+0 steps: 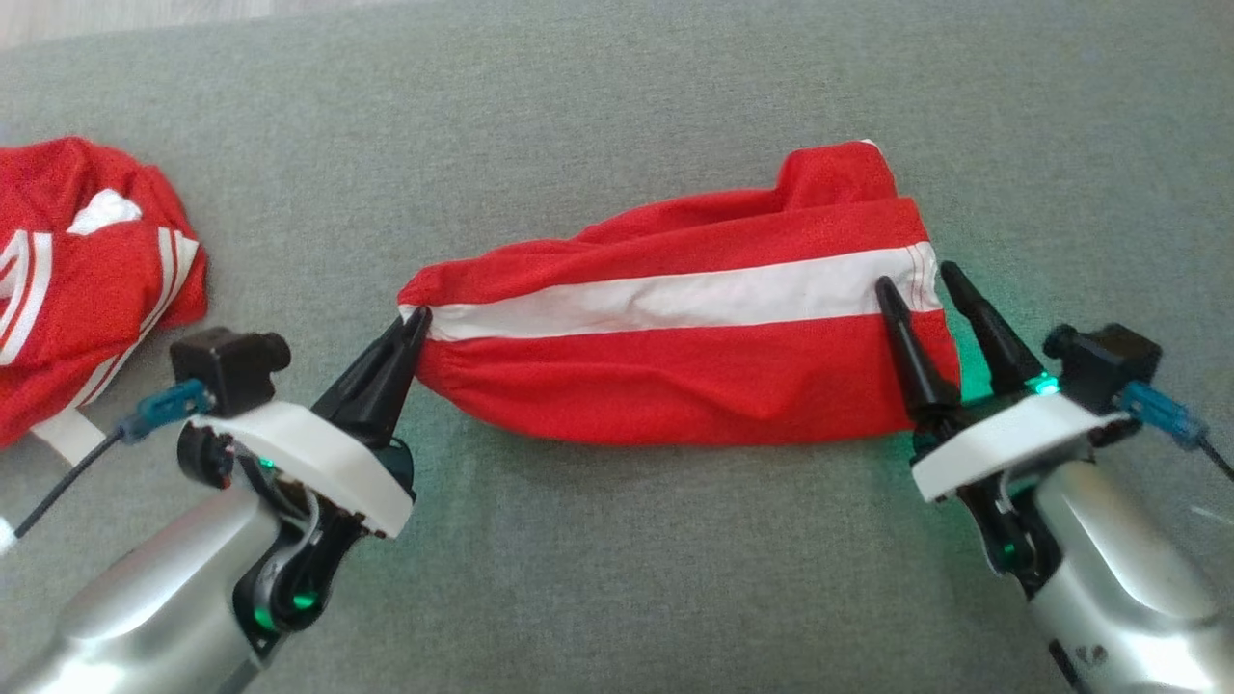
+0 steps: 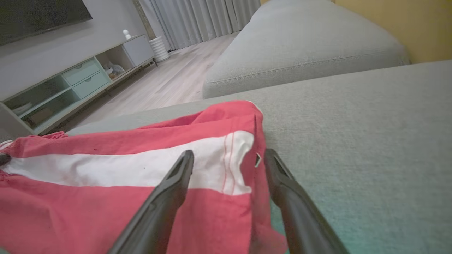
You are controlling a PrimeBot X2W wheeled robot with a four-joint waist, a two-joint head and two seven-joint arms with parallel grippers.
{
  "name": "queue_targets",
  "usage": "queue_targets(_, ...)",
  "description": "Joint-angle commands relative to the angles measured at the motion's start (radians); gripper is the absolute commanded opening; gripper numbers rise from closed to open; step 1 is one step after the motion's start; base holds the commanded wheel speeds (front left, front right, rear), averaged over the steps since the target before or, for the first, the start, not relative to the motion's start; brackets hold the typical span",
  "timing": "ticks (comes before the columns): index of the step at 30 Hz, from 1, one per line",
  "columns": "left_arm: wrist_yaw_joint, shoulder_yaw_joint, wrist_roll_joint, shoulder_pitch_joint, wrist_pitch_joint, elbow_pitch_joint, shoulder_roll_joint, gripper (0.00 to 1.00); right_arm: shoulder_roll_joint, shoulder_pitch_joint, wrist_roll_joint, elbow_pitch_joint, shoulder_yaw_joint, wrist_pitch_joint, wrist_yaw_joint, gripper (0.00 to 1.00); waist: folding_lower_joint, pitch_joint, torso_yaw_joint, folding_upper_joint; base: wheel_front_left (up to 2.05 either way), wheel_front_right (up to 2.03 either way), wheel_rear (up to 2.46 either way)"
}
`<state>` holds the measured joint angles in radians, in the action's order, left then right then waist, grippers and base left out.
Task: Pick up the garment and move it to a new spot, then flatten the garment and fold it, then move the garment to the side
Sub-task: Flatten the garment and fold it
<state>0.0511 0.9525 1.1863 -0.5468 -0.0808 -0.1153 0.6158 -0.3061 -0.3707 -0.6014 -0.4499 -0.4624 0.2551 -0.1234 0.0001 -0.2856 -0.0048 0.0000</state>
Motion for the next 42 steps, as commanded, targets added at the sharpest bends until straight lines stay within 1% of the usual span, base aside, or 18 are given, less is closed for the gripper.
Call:
queue_targets(1, -0.005, -0.045, -0.009, -0.046, -0.015, 0.016, 0.025, 0.00, -0.018, -0.016, -0.008, 0.018, -0.026, 0.006, -0.007, 0.89, -0.0001, 0.000, 0.002, 0.0000, 0.00, 0.00, 0.00)
queue_targets(3, -0.007, -0.043, -0.014, -0.049, -0.019, 0.014, 0.020, 0.00, -0.021, -0.029, -0.016, 0.012, -0.046, 0.006, -0.007, 0.73, -0.0001, 0.000, 0.006, 0.0000, 0.00, 0.00, 0.00)
queue_targets(4, -0.008, -0.041, -0.015, -0.050, -0.020, 0.012, 0.016, 0.00, -0.024, -0.033, -0.022, 0.005, -0.056, 0.006, -0.007, 0.55, -0.0001, 0.001, 0.008, 0.0000, 0.00, 0.00, 0.00)
queue_targets(5, -0.009, -0.040, -0.016, -0.051, -0.020, 0.011, 0.013, 0.00, -0.026, -0.038, -0.029, -0.003, -0.063, 0.006, -0.007, 0.48, -0.0001, 0.001, 0.010, 0.0000, 0.00, 0.00, 0.00)
queue_targets(7, -0.010, -0.038, -0.017, -0.054, -0.021, 0.010, 0.006, 0.00, -0.032, -0.048, -0.036, -0.015, -0.073, 0.006, -0.007, 0.48, -0.0001, 0.003, 0.014, 0.0000, 0.00, 0.00, 0.00)
queue_targets(9, -0.013, -0.036, -0.019, -0.056, -0.023, 0.007, 0.001, 0.00, -0.036, -0.056, -0.038, -0.027, -0.079, 0.006, -0.007, 0.41, -0.0001, 0.005, 0.017, 0.0000, 0.00, 0.00, 0.00)
queue_targets(11, -0.015, -0.034, -0.025, -0.059, -0.028, 0.007, -0.002, 0.00, -0.038, -0.065, -0.030, -0.027, -0.079, 0.006, -0.007, 0.06, -0.0001, 0.008, 0.019, 0.0000, 0.00, 0.00, 0.00)
queue_targets(12, -0.014, -0.033, -0.031, -0.061, -0.032, 0.007, -0.003, 0.00, -0.038, -0.068, -0.024, -0.022, -0.073, 0.006, -0.007, 0.00, -0.0001, 0.009, 0.020, 0.0000, 0.00, 0.00, 0.00)
queue_targets(15, -0.012, -0.039, -0.050, -0.074, -0.054, 0.009, -0.005, 0.00, -0.037, -0.076, 0.001, 0.009, -0.036, 0.007, -0.007, 0.00, -0.0001, 0.012, 0.019, 0.0000, 0.00, 0.00, 0.00)
queue_targets(18, -0.019, -0.051, -0.079, -0.113, -0.077, 0.020, -0.006, 0.00, -0.039, -0.088, 0.031, 0.053, 0.030, 0.007, -0.007, 0.00, -0.0001, 0.007, 0.014, 0.0000, 0.00, 0.00, 0.00)
queue_targets(20, -0.025, -0.059, -0.114, -0.172, -0.083, 0.028, -0.007, 0.00, -0.048, -0.112, 0.041, 0.081, 0.073, 0.007, -0.007, 0.00, -0.0001, -0.005, 0.007, 0.0000, 0.00, 0.00, 0.00)
queue_targets(23, -0.033, -0.077, -0.181, -0.310, -0.082, 0.030, -0.026, 0.00, -0.088, -0.191, 0.055, 0.104, 0.124, 0.007, -0.007, 0.00, -0.0001, -0.037, -0.010, 0.0000, 0.00, 0.00, 0.00)
queue_targets(28, -0.021, -0.112, -0.282, -0.603, -0.054, -0.041, -0.110, 0.00, -0.178, -0.427, 0.056, 0.107, 0.189, 0.007, -0.007, 0.00, -0.0001, -0.130, -0.054, 0.0000, 0.00, 0.00, 0.00)
queue_targets(29, -0.021, -0.112, -0.282, -0.603, -0.054, -0.041, -0.110, 0.00, -0.178, -0.427, 0.056, 0.107, 0.189, 0.007, -0.007, 0.00, -0.0001, -0.130, -0.054, 0.0000, 0.00, 0.00, 0.00)
queue_targets(30, -0.024, -0.127, -0.317, -0.717, -0.062, -0.085, -0.149, 0.00, -0.202, -0.523, 0.077, 0.118, 0.219, 0.007, -0.007, 0.00, -0.0001, -0.163, -0.072, 0.0000, 0.00, 0.00, 0.00)
queue_targets(34, -0.032, -0.151, -0.370, -0.860, -0.112, -0.160, -0.201, 0.00, -0.212, -0.649, 0.114, 0.158, 0.270, 0.007, -0.007, 0.00, -0.0001, -0.207, -0.108, 0.0000, 0.00, 0.00, 0.00)
queue_targets(38, -0.047, -0.163, -0.403, -0.841, -0.162, -0.177, -0.205, 0.00, -0.198, -0.649, 0.144, 0.210, 0.311, 0.007, -0.007, 0.00, -0.0001, -0.217, -0.128, 0.0000, 0.00, 0.00, 0.00)
queue_targets(42, -0.048, -0.163, -0.434, -0.674, -0.179, -0.132, -0.185, 0.00, -0.176, -0.505, 0.173, 0.260, 0.303, 0.007, -0.007, 0.00, -0.0001, -0.211, -0.127, 0.0000, 0.00, 0.00, 0.00)
